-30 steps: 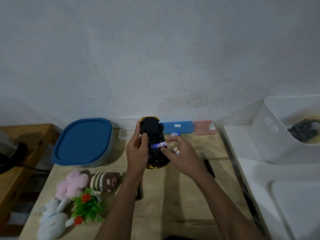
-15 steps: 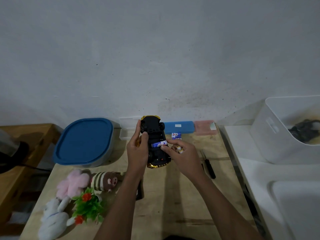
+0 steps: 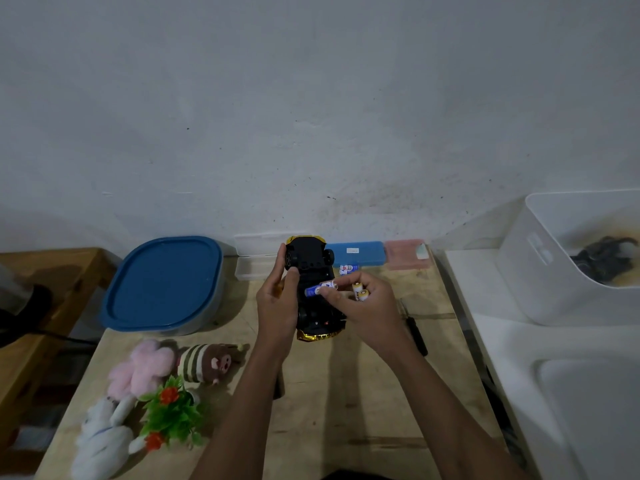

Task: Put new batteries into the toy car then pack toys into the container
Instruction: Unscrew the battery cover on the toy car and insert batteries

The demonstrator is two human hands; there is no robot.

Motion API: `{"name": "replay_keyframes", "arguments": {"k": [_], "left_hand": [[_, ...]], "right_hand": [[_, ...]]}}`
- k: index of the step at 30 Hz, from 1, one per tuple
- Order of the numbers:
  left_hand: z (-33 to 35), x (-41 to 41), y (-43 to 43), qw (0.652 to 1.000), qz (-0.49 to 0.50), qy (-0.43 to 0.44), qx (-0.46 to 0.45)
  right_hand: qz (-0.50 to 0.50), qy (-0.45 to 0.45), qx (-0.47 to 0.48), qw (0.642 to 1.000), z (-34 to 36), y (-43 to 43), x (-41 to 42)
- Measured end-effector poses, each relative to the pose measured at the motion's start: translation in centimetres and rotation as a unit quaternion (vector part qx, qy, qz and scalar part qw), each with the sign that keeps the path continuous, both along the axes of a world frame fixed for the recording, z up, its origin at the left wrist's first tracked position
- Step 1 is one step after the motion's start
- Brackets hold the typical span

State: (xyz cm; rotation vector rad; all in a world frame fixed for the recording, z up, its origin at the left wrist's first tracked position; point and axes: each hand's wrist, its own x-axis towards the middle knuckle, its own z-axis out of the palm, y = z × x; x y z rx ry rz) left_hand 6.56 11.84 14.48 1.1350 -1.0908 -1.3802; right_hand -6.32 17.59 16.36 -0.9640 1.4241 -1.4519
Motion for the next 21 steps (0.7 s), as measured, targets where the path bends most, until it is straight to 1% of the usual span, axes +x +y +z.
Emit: {"name": "replay_keyframes", "arguments": {"k": [2, 4, 7, 12, 14, 18, 21], "left_hand": [[0.0, 0.0, 0.0, 1.000, -0.003, 0.003, -0.001], [-0.2, 0.0, 0.1, 1.000, 0.000, 0.013, 0.005], [-0.6, -0.1, 0.1, 0.999, 0.002, 0.038, 0.023], [-0.7, -0.1, 0.4, 0.997, -0.001, 0.056, 0.047], [-0.8, -0.1, 0.3, 0.997, -0.004, 0.051, 0.055], [-1.2, -0.2, 0.3, 0.996, -0.019, 0.051, 0.072], [-1.7, -0.3, 0.4, 0.993, -0.030, 0.059, 0.103]], "right_hand": [[-0.048, -0.072, 0.026, 0.996, 0.3, -0.1, 0.2], [-0.064, -0.170, 0.049, 0.982, 0.5, -0.3, 0.2], [-0.035, -0.292, 0.049, 0.955, 0.3, -0.7, -0.3], [0.023, -0.418, 0.073, 0.905, -0.4, -0.8, -1.4], [0.025, -0.422, 0.079, 0.903, -0.9, -0.8, -1.8], [0.026, -0.387, 0.088, 0.917, -1.0, -0.8, -2.5], [0.030, -0.395, 0.083, 0.914, -1.2, -0.7, -3.2]]}}
